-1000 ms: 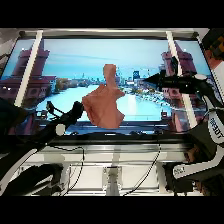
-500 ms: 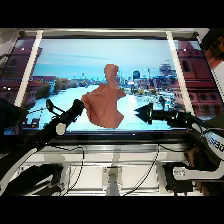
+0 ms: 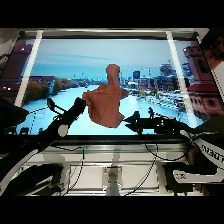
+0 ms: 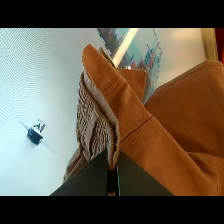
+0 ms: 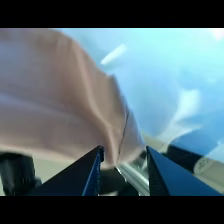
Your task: Fold the clothes and pants, and hang the long-sleeved shirts on hangers.
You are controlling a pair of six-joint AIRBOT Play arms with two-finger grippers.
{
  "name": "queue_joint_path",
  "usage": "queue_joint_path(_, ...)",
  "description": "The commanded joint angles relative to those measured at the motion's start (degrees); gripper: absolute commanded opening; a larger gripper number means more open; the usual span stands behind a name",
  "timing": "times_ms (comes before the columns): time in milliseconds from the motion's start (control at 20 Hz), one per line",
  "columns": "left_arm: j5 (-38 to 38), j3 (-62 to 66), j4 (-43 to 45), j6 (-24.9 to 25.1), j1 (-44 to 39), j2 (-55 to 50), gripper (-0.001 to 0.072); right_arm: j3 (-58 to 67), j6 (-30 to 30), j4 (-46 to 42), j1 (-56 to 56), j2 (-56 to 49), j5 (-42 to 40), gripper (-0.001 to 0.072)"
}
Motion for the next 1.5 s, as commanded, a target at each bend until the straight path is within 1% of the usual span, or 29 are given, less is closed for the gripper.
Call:
queue_joint_path(0, 0.66, 0.04, 0.04, 0.02, -0.15, 0.0, 0.0018, 0.85, 4.94, 5.86, 5.2, -0.07, -6.82, 0.0311)
queue_joint_path(100, 0.66, 0.04, 0.04, 0.0, -0.15, 0.02, 0.0018, 0.9, 10.08, 7.32, 6.64, -0.04, -9.03, 0.0311)
queue_joint_path(200, 0.68, 0.04, 0.04, 0.02, -0.15, 0.5, 0.0017, 1.03, 11.23, 7.96, 6.78, 0.07, -9.88, 0.0311)
queue_joint_path(400, 0.83, 0.07, 0.04, 0.02, -0.15, 1.81, 0.0018, 1.03, 11.78, 10.88, 6.78, 0.07, -11.65, 0.0303)
queue_joint_path(700, 0.81, 0.04, 0.04, 0.04, -0.15, 3.32, 0.0018, 1.03, 11.61, 10.64, 6.84, 0.07, -11.63, 0.0298)
queue_joint_path(750, 0.83, 0.04, 0.04, 0.02, -0.15, 3.3, 0.0018, 1.03, 11.52, 10.69, 7.23, 0.09, -11.85, 0.0269)
queue_joint_path(800, 0.83, 0.04, 0.04, 0.02, -0.15, 3.3, 0.0018, 1.4, 11.52, 10.47, 7.72, 0.07, -12.28, 0.0191)
queue_joint_path(850, 0.81, 0.04, 0.04, 0.02, -0.15, 3.3, 0.0018, 1.88, 11.54, 10.45, 8.5, 0.07, -13.18, 0.0191)
queue_joint_path(900, 0.81, 0.04, 0.04, 0.02, -0.15, 3.3, 0.0018, 2.29, 11.52, 10.32, 8.94, 0.07, -13.44, 0.015)
queue_joint_path(950, 0.81, 0.04, 0.04, 0.02, -0.15, 3.3, 0.0018, 2.67, 11.47, 10.1, 9.2, 0.11, -13.0, 0.0011)
queue_joint_path(1000, 0.85, 0.07, 0.04, 0.02, -0.15, 3.32, 0.0018, 2.8, 11.26, 9.99, 9.16, 0.24, -12.87, 0.001)
queue_joint_path(1050, 1.14, 0.07, 0.04, 0.04, -0.13, 3.32, 0.0018, 2.78, 10.82, 9.18, 9.11, 0.66, -13.4, 0.0009)
queue_joint_path(1150, 4.55, 0.09, 0.07, 0.92, -0.04, 3.39, 0.0016, 2.49, 10.93, 4.5, 9.09, 3.08, -15.34, 0.0006)
queue_joint_path(1250, 5.9, 0.79, 0.76, 1.44, 0.5, 4.42, 0.0015, 2.38, 11.23, 0.63, 9.11, 8.83, -17.92, 0.0006)
queue_joint_path(1350, 5.9, 3.45, 6.69, 6.97, 0.72, 6.08, 0.0014, 2.38, 12.79, -4.22, 8.9, 17.73, -24.76, 0.0006)
queue_joint_path(1400, 5.88, 5.64, 7.98, 10.64, 0.72, 6.78, 0.0014, 2.38, 15.61, -8.72, 8.11, 21.99, -28.28, 0.0006)
queue_joint_path(1450, 5.92, 7.93, 7.98, 13.22, 0.81, 7.08, 0.0014, 2.38, 19.87, -14.71, 6.36, 26.29, -30.88, 0.0006)
